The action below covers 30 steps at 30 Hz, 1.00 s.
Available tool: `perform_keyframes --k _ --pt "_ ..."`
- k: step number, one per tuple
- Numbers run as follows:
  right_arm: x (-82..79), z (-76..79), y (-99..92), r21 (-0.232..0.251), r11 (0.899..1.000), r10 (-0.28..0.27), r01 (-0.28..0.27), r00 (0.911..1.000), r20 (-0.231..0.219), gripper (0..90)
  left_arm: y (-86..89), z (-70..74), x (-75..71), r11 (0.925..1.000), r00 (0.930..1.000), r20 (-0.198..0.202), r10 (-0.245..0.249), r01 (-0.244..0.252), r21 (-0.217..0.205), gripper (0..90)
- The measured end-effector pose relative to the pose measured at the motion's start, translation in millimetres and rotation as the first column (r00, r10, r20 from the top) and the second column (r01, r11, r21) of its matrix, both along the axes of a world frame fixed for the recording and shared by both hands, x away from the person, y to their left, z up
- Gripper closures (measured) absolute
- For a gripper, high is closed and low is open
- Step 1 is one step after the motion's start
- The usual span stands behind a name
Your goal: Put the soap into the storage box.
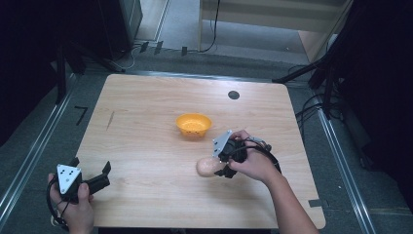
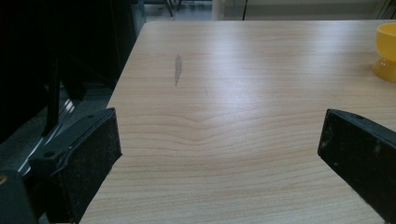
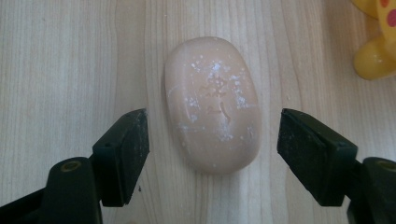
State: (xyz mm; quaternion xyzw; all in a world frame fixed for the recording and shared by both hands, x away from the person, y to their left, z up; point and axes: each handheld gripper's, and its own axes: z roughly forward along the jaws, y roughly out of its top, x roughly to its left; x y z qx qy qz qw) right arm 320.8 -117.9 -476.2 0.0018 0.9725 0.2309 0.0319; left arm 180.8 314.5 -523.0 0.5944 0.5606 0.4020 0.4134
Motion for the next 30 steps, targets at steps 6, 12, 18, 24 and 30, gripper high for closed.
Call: perform_keyframes --k 6,12,18,24,30 --pt "6.2 -8.7 7.3 -0.021 1.000 0.002 -0.002 0.9997 -0.024 28.8 0.1 -0.1 0.1 1.0000 1.0000 0.000 -0.001 0.001 -0.002 0.0" --pt "11.1 -15.2 11.6 -0.052 0.999 0.001 -0.003 0.9989 -0.048 32.8 0.4 -0.2 0.3 1.0000 1.0000 0.002 -0.003 0.003 -0.004 0.0" --pt "10.1 -22.9 19.9 -0.093 0.995 0.023 -0.026 0.9992 -0.031 31.2 0.6 0.0 0.2 1.0000 1.0000 -0.002 -0.004 0.004 -0.003 0.0" --pt "9.4 -27.9 24.5 -0.123 0.992 0.039 -0.040 0.9991 -0.017 31.3 0.6 0.0 0.2 1.0000 1.0000 -0.002 -0.004 0.004 -0.002 0.0" --pt "10.6 -32.2 26.6 -0.131 0.991 0.037 -0.042 0.9984 -0.043 31.6 0.3 0.0 0.3 1.0000 1.0000 -0.003 -0.003 0.003 -0.002 0.0"
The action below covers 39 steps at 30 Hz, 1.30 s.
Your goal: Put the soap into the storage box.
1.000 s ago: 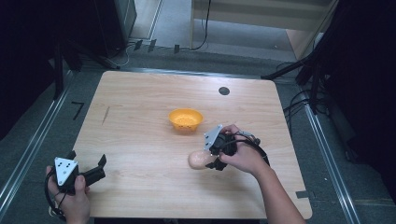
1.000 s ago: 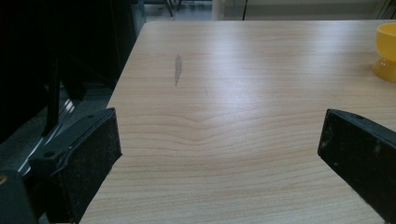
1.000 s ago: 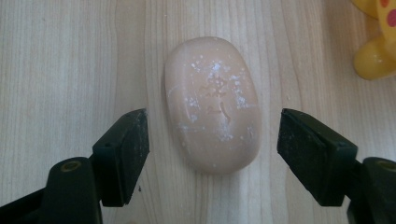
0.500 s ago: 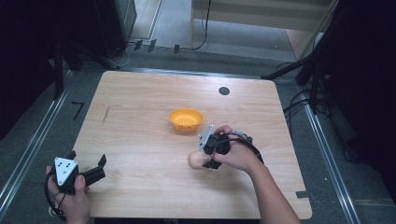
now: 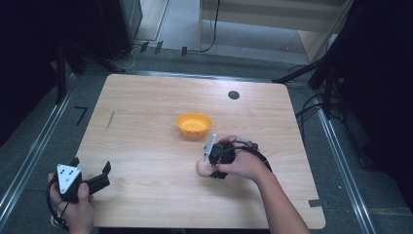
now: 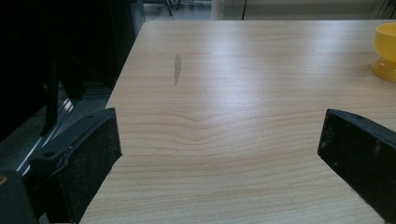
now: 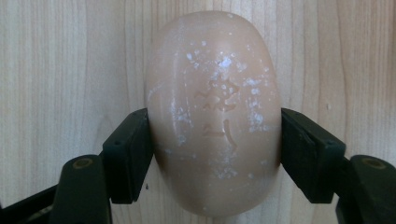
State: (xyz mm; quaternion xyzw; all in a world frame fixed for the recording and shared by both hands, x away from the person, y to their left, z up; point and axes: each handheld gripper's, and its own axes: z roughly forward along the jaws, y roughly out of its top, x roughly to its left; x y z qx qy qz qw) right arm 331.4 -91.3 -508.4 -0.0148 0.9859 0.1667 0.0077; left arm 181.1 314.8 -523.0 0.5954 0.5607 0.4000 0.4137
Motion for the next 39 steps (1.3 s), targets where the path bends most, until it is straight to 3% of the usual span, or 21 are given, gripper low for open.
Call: perform_keyframes --k 6,9,12,23,39 --pt "0.7 -0.1 1.0 -0.010 1.000 -0.017 0.017 0.9998 -0.014 31.3 -0.1 0.0 0.0 1.0000 1.0000 -0.002 0.000 0.000 0.000 0.0" --pt "0.1 2.2 6.6 -0.063 0.998 -0.007 0.006 0.9999 -0.016 32.9 -0.3 0.0 0.0 1.0000 1.0000 -0.001 0.001 -0.001 0.001 0.1" --pt "0.1 2.6 9.0 -0.080 0.997 -0.005 0.003 0.9999 -0.016 33.1 -0.1 0.0 0.0 1.0000 1.0000 0.000 0.002 -0.002 -0.001 0.1" --pt "3.1 4.8 8.6 -0.067 0.998 -0.012 0.009 0.9992 -0.038 33.5 0.9 0.1 0.4 1.0000 1.0000 -0.002 0.000 0.000 -0.009 0.1" --pt "10.4 37.7 13.6 -0.033 0.999 -0.019 0.019 0.9998 -0.004 33.6 1.0 0.1 0.4 0.9999 1.0000 -0.003 0.000 0.000 -0.010 0.1"
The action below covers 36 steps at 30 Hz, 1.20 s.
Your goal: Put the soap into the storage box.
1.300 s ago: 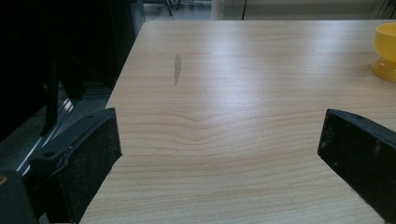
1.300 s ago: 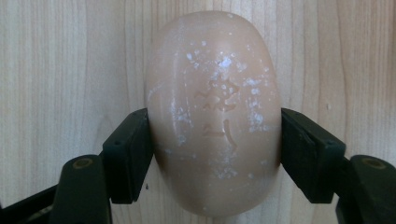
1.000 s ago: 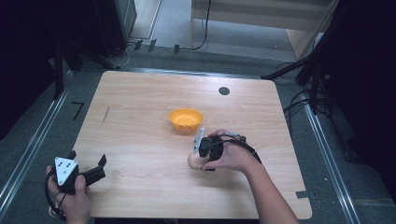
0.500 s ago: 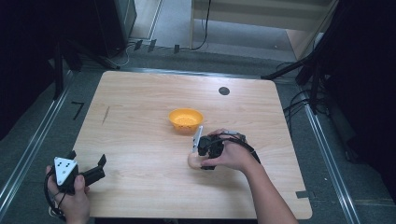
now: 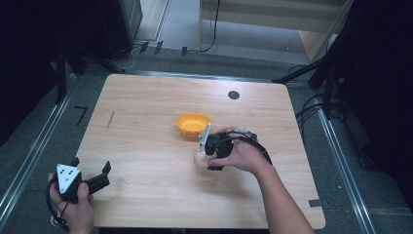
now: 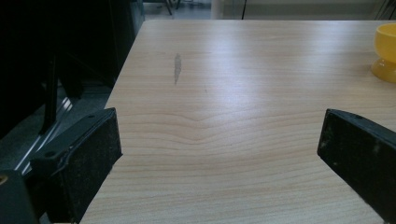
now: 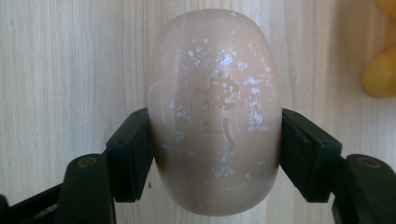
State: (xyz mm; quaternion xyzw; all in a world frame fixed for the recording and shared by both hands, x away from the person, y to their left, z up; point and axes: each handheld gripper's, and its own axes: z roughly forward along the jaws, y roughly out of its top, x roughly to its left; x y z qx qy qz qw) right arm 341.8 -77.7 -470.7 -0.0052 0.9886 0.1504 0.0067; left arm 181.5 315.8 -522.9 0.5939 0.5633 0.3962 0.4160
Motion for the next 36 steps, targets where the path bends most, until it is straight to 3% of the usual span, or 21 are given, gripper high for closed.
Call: perform_keyframes --k 8,15,25,28,36 --pt "13.4 17.7 7.6 0.013 1.000 0.006 -0.007 0.9993 0.036 33.6 0.5 0.1 -0.1 1.0000 1.0000 -0.001 -0.002 0.002 -0.001 0.1" --pt "25.1 27.0 13.0 0.028 1.000 -0.010 0.008 0.9991 0.042 33.6 0.6 0.0 -0.1 1.0000 1.0000 0.001 -0.001 0.001 -0.003 0.1" --pt "40.8 33.6 17.5 0.046 0.999 -0.026 0.024 0.9983 0.053 33.5 1.3 0.1 -0.3 1.0000 1.0000 0.001 -0.002 0.002 -0.009 0.1" --pt "46.0 36.9 20.4 0.053 0.998 -0.028 0.024 0.9969 0.074 33.5 0.8 0.0 -0.3 1.0000 1.0000 0.001 -0.002 0.002 -0.006 0.1" --pt "56.0 36.8 25.9 0.045 0.998 -0.047 0.044 0.9959 0.077 33.5 0.5 0.0 0.1 1.0000 1.0000 0.000 -0.004 0.004 -0.002 0.1"
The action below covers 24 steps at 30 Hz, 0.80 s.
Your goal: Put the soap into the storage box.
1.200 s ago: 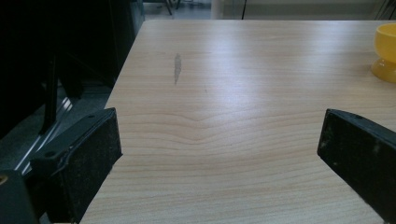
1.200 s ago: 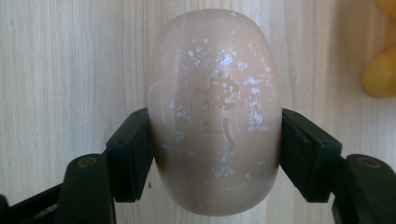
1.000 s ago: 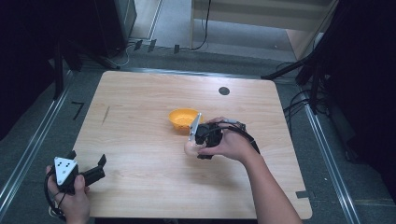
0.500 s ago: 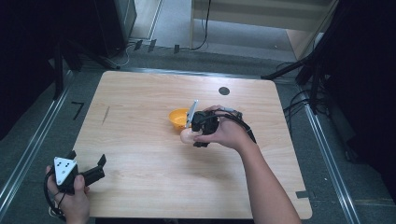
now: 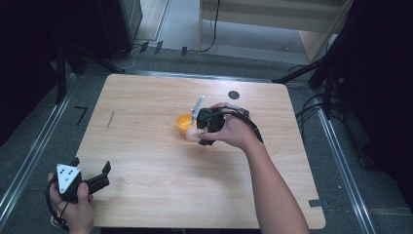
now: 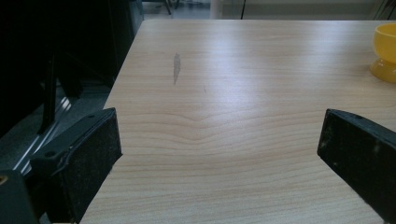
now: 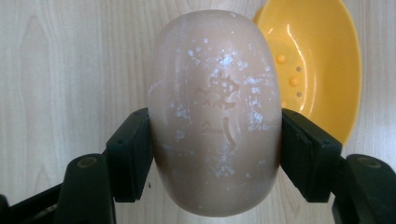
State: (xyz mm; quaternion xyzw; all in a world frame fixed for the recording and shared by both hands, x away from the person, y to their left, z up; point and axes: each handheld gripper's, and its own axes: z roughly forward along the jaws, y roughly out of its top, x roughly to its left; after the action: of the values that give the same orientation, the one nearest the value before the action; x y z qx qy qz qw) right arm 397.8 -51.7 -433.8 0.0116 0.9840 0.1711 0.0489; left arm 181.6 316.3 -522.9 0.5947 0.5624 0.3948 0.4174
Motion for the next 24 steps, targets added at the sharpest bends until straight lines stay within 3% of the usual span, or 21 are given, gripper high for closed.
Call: perform_keyframes --k 16,24 --pt "26.6 3.5 15.1 -0.005 0.999 -0.032 0.032 0.9994 0.012 33.5 -0.1 0.0 0.4 1.0000 1.0000 -0.002 0.001 -0.001 -0.003 0.1" --pt "40.5 -1.8 23.5 -0.053 0.997 -0.053 0.054 0.9983 0.025 33.4 0.4 0.1 0.5 1.0000 1.0000 -0.002 0.001 -0.001 -0.008 0.1"
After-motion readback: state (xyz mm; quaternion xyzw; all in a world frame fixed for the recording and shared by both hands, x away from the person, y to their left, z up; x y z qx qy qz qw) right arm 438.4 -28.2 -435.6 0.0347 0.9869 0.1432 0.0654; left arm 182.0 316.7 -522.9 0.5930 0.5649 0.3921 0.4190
